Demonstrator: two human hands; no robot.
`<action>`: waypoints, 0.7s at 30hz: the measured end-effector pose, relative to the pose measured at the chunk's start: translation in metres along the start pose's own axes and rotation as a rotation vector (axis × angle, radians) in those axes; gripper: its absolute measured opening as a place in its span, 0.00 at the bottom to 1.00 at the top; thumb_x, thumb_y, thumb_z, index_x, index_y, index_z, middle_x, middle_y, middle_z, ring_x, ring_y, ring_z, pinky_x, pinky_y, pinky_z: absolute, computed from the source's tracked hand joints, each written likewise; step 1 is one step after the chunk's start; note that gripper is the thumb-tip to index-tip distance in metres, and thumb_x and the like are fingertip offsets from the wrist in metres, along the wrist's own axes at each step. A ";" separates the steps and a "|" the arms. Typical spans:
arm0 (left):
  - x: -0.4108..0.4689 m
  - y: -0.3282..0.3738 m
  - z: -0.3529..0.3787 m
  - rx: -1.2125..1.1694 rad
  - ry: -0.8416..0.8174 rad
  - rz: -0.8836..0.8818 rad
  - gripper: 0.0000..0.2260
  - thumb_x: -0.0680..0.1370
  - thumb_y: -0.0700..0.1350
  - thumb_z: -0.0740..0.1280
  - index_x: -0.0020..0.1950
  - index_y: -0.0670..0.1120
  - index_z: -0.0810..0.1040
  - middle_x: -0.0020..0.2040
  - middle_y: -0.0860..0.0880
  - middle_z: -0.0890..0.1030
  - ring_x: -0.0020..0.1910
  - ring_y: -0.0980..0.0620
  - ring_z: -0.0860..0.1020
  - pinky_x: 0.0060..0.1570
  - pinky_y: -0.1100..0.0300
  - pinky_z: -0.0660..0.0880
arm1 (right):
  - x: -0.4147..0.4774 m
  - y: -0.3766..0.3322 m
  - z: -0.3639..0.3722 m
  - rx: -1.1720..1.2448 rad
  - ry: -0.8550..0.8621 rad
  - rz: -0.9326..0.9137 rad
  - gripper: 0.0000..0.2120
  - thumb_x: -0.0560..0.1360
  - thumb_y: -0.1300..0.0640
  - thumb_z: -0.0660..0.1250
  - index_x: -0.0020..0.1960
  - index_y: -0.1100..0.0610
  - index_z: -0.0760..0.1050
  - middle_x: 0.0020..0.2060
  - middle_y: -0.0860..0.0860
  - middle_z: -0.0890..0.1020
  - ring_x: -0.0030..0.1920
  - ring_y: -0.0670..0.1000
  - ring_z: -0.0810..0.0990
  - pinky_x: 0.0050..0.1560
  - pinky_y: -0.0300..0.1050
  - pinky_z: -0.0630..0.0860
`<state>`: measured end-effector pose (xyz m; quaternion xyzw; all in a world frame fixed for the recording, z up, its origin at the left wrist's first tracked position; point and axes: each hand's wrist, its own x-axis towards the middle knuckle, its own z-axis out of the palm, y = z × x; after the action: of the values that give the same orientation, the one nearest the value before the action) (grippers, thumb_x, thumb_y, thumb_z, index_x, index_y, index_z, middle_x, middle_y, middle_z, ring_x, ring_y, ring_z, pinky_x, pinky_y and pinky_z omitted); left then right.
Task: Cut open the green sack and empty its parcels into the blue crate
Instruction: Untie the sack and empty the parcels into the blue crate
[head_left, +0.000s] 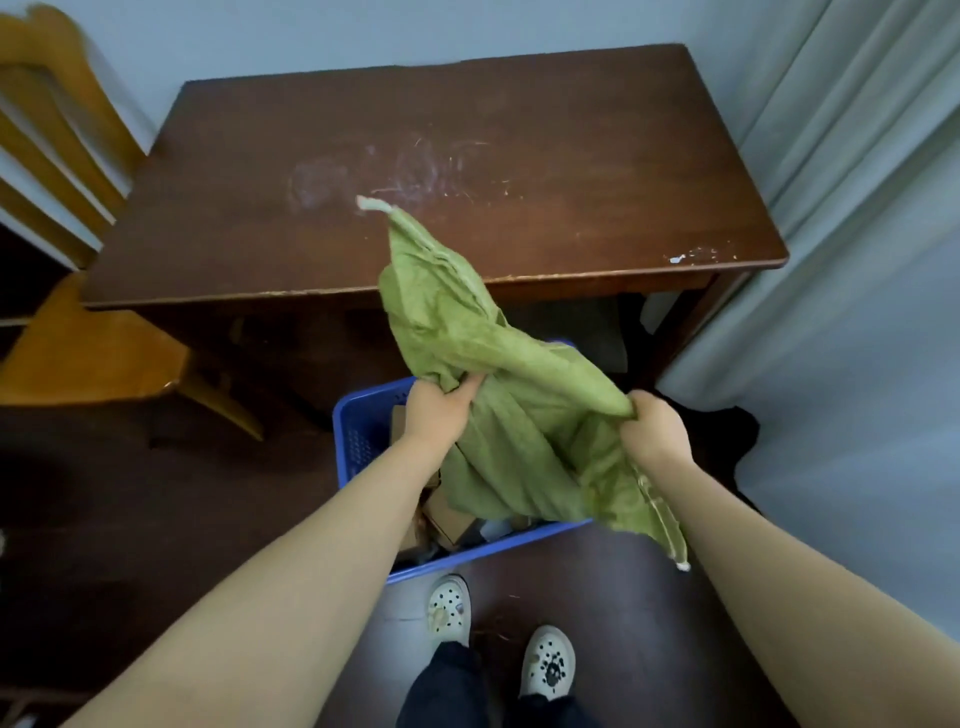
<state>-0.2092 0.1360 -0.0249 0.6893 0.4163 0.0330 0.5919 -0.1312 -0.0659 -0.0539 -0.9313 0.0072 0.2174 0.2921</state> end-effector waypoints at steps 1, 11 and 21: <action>0.000 0.002 -0.003 -0.024 0.034 -0.009 0.17 0.71 0.59 0.70 0.50 0.47 0.78 0.49 0.49 0.80 0.53 0.46 0.79 0.60 0.46 0.75 | 0.002 -0.015 -0.008 0.160 0.035 -0.029 0.15 0.70 0.67 0.58 0.54 0.59 0.75 0.50 0.60 0.81 0.54 0.62 0.78 0.53 0.52 0.75; 0.001 0.037 -0.040 -0.254 0.213 -0.004 0.27 0.71 0.59 0.70 0.61 0.43 0.75 0.52 0.50 0.78 0.57 0.48 0.77 0.62 0.53 0.73 | -0.005 -0.123 -0.050 0.631 0.019 -0.254 0.12 0.70 0.65 0.60 0.37 0.52 0.78 0.37 0.54 0.82 0.43 0.57 0.81 0.44 0.54 0.80; -0.020 0.021 -0.027 -0.134 -0.170 -0.353 0.16 0.75 0.34 0.66 0.63 0.36 0.74 0.64 0.38 0.77 0.60 0.43 0.77 0.57 0.56 0.73 | -0.028 -0.159 -0.022 0.837 -0.322 -0.143 0.09 0.71 0.68 0.60 0.44 0.60 0.78 0.43 0.61 0.81 0.49 0.63 0.81 0.53 0.57 0.77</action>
<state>-0.2254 0.1458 0.0093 0.5651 0.4760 -0.1021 0.6661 -0.1260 0.0511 0.0597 -0.6857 -0.0152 0.3170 0.6551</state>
